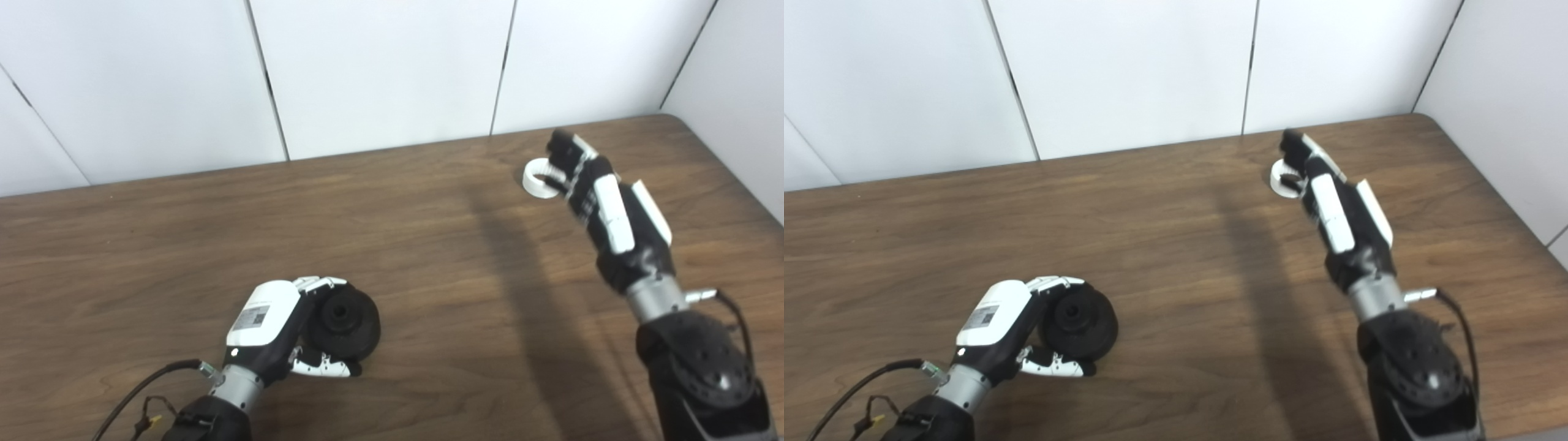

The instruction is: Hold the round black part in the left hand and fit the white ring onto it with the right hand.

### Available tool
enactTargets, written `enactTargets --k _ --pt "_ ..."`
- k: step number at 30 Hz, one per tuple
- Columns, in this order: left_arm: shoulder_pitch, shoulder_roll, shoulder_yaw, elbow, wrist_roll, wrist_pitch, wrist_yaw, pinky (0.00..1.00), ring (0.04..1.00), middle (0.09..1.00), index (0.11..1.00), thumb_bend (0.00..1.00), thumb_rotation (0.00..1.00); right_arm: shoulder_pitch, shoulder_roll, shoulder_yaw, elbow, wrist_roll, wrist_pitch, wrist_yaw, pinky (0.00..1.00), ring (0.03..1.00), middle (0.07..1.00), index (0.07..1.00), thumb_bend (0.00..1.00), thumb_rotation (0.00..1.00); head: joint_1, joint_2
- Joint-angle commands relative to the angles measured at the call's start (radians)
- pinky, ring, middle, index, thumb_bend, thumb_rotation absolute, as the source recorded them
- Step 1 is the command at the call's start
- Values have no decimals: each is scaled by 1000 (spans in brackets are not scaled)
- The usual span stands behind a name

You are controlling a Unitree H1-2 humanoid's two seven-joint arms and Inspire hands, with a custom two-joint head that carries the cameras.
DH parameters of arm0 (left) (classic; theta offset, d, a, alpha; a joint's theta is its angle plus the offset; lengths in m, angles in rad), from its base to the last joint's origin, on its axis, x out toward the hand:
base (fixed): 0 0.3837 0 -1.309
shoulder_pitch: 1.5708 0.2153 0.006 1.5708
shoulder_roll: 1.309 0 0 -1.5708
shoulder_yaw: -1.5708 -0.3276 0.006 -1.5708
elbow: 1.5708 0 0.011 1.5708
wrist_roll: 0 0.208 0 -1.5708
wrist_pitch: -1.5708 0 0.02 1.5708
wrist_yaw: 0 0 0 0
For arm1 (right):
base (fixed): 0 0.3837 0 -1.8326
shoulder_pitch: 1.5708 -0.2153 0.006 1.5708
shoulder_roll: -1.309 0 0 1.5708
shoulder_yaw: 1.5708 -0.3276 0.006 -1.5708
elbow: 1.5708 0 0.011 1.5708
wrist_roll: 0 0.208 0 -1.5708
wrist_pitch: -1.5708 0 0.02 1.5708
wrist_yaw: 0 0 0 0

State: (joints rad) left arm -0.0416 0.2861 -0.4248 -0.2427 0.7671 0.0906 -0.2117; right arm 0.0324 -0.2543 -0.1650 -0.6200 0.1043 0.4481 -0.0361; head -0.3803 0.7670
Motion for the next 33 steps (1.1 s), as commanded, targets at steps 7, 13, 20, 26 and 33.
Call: enactTargets --k 7,13,20,26,33 --pt "38 33 -24 35 5 3 -65 757 839 760 485 525 60 -105 -163 38 96 -235 7 35 864 909 902 895 651 612 -48 -24" --pt "46 45 -19 39 -9 -19 -55 772 847 763 485 524 58 -185 -230 71 183 -391 21 110 838 886 894 885 735 442 -74 -40" --pt "54 54 -21 40 2 -31 -47 781 856 771 485 525 60 -274 -315 167 308 -597 21 204 844 911 899 878 830 385 -88 -60" --pt "62 52 -23 35 9 -32 -45 767 843 761 485 525 59 -336 -350 236 392 -721 10 233 837 919 884 856 904 347 -87 -71" --pt "70 49 -26 36 18 -37 -34 760 844 763 485 525 59 -423 -366 289 529 -782 9 260 891 933 898 855 923 343 -82 -84"
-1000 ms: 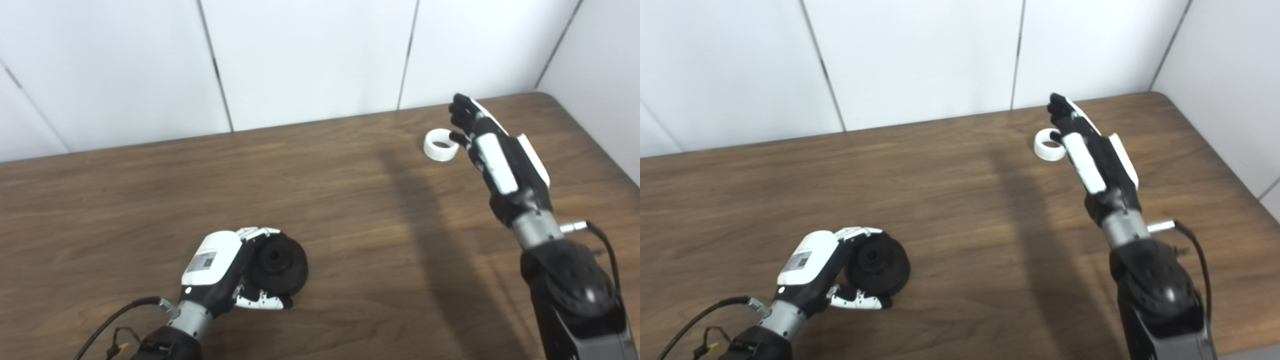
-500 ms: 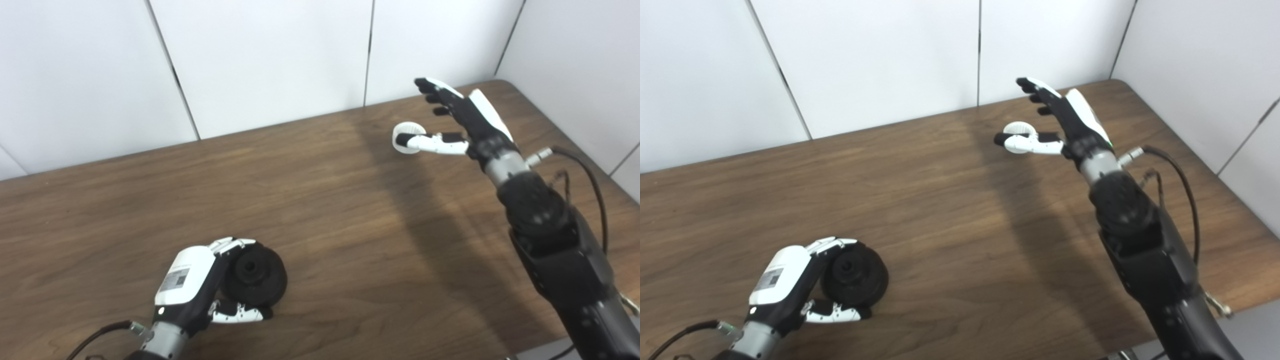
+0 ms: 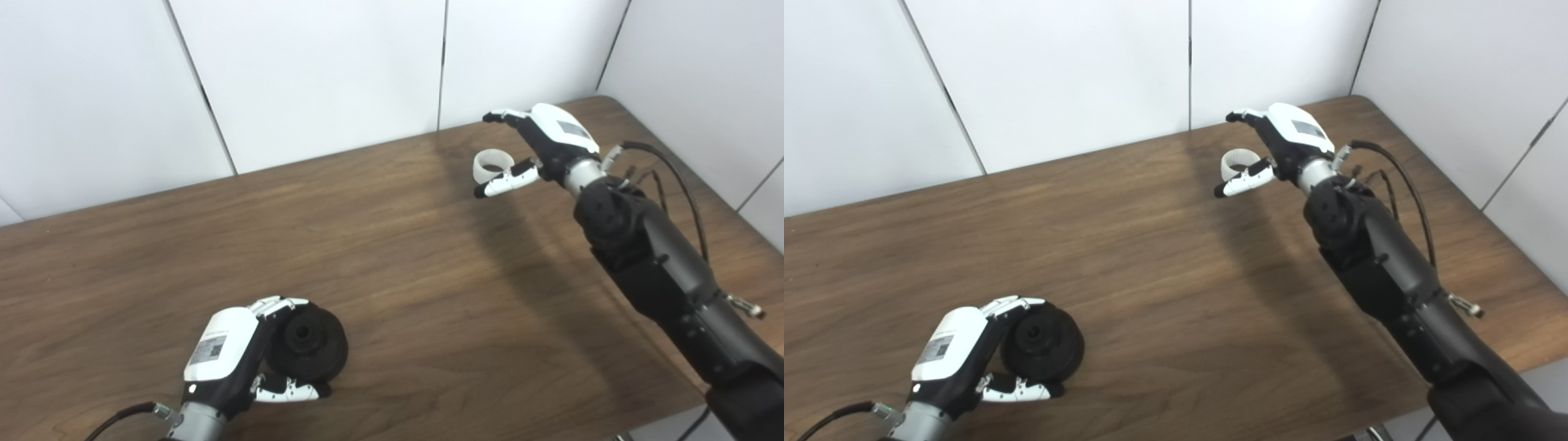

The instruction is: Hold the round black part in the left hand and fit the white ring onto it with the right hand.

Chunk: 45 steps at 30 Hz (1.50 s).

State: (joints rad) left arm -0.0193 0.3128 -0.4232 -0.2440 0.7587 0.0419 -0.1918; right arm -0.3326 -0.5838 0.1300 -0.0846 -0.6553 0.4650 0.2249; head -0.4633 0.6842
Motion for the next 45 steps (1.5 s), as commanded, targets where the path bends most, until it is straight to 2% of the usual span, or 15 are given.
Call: enactTargets --k 1,17,29,39,45 --pt "49 22 -29 37 27 12 -54 761 845 764 485 525 59 -70 -38 -2 13 -26 -8 3 900 934 898 855 926 342 1 -1" --pt "66 21 -36 22 37 18 -52 759 846 770 485 525 61 -203 -52 19 218 -8 -24 46 936 944 903 865 899 309 14 -9" --pt "70 18 -39 12 53 19 -47 764 838 758 485 525 61 -235 -68 63 263 -43 2 111 918 938 896 852 909 332 18 -2" --pt "70 17 -40 -2 52 34 -63 763 844 764 486 525 61 -232 -57 78 282 -60 3 147 934 944 886 819 960 391 24 2" --pt "71 17 -43 -5 53 36 -59 754 833 753 485 525 61 -227 -45 63 290 -61 4 152 909 927 871 791 930 388 23 5"
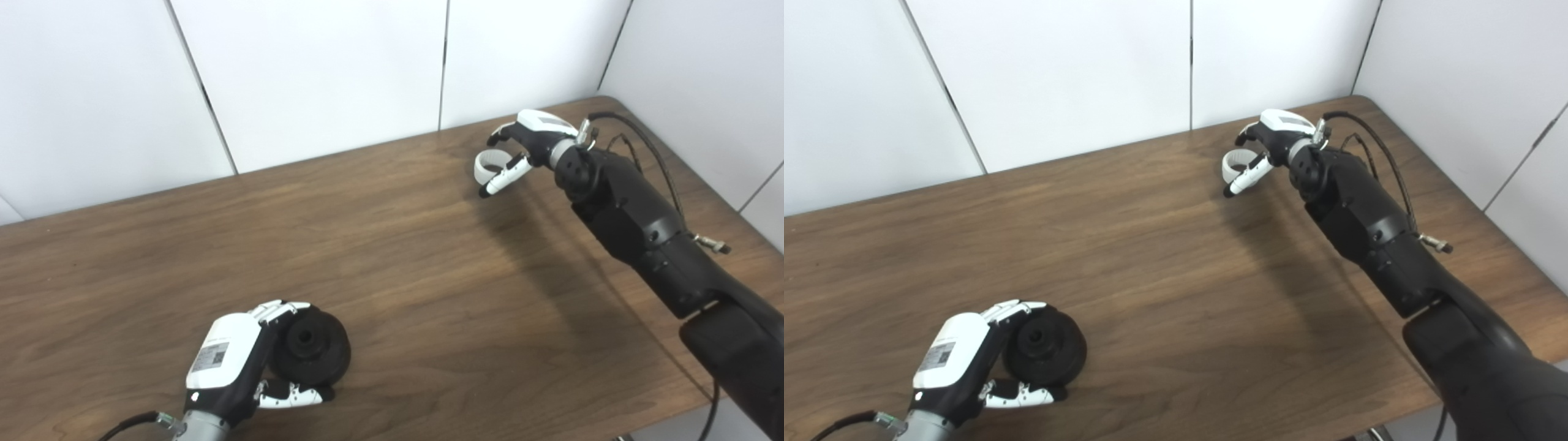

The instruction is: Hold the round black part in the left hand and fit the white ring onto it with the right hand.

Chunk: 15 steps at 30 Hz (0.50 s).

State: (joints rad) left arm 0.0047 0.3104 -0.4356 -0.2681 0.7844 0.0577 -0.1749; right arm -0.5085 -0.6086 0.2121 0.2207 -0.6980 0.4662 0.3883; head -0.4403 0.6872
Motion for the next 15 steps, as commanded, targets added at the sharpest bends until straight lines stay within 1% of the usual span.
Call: enactTargets --k 1,5,9,14,15 --pt "47 19 -31 19 26 21 -76 754 833 753 485 525 61 -51 -19 -21 -15 -20 3 -10 905 925 869 791 927 391 -1 1" --pt "45 20 -33 15 36 24 -79 748 832 756 485 525 62 -49 -19 -24 -16 -30 3 -6 898 925 872 795 908 397 -2 3" --pt "47 20 -30 13 17 30 -88 767 847 766 485 525 62 -47 -25 -18 -21 -33 2 -6 893 929 874 803 884 408 -4 5" --pt "47 20 -31 10 26 33 -93 774 850 772 485 525 64 -43 -27 -17 -25 -34 1 -10 903 932 875 803 861 401 -4 8" --pt "47 20 -31 9 27 33 -94 768 849 770 485 525 63 -42 -29 -15 -24 -32 0 -13 892 927 872 802 848 393 -4 8"
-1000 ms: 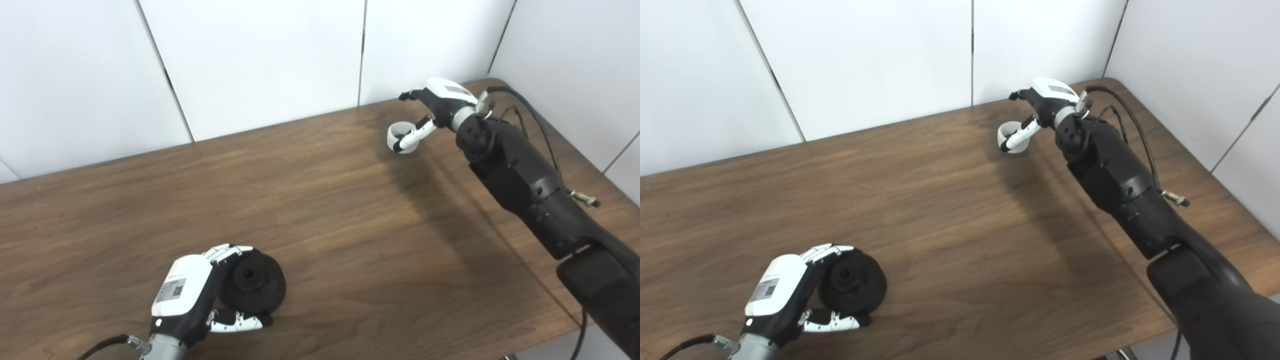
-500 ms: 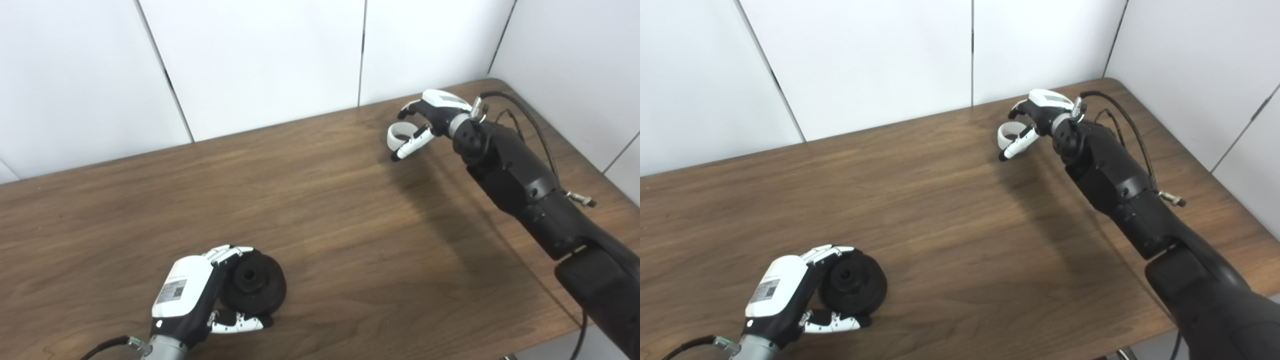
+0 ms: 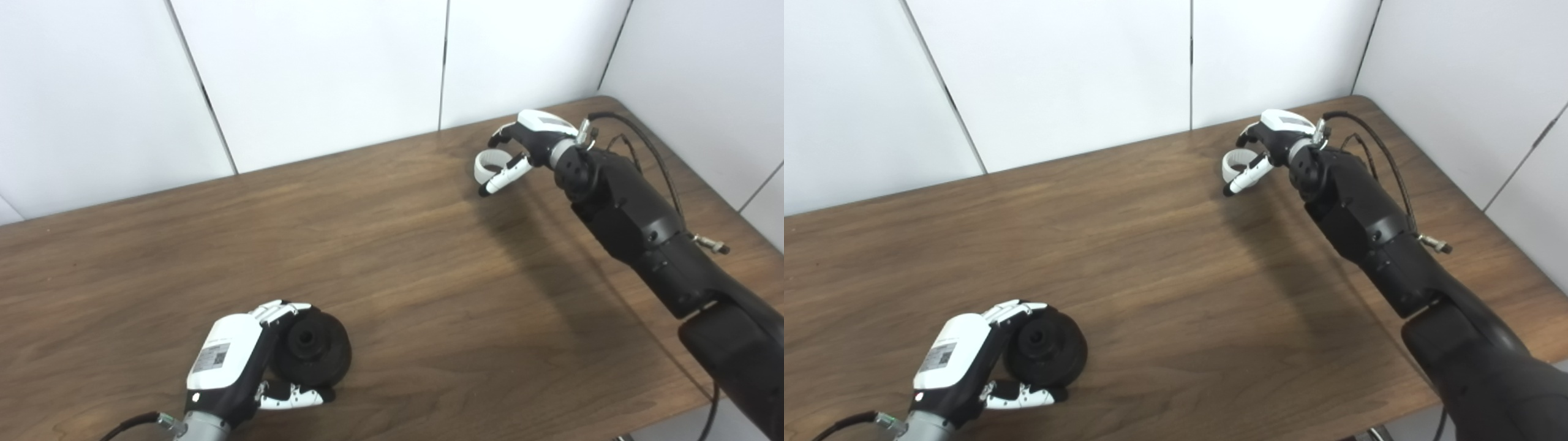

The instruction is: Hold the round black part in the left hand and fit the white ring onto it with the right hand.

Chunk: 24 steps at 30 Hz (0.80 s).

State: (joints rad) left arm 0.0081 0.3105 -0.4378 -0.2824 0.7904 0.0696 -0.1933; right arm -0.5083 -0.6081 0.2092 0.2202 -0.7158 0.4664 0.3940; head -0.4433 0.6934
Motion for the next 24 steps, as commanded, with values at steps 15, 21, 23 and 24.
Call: enactTargets --k 15,21,23,24 --pt "46 16 -29 7 25 32 -90 765 852 774 486 525 63 -32 -34 -8 -8 -11 -2 -27 867 913 869 805 796 377 3 8" --pt "46 17 -30 3 35 33 -90 756 844 769 485 525 64 -29 -34 -9 -9 -12 1 -17 857 911 870 804 795 366 3 9" --pt "46 15 -29 2 33 33 -90 755 842 767 485 525 64 -28 -33 -11 -9 -12 1 -16 857 910 871 804 795 362 3 9" --pt "47 14 -28 2 31 32 -89 755 842 767 485 525 63 -28 -33 -12 -9 -12 2 -16 857 912 872 804 794 361 3 9"
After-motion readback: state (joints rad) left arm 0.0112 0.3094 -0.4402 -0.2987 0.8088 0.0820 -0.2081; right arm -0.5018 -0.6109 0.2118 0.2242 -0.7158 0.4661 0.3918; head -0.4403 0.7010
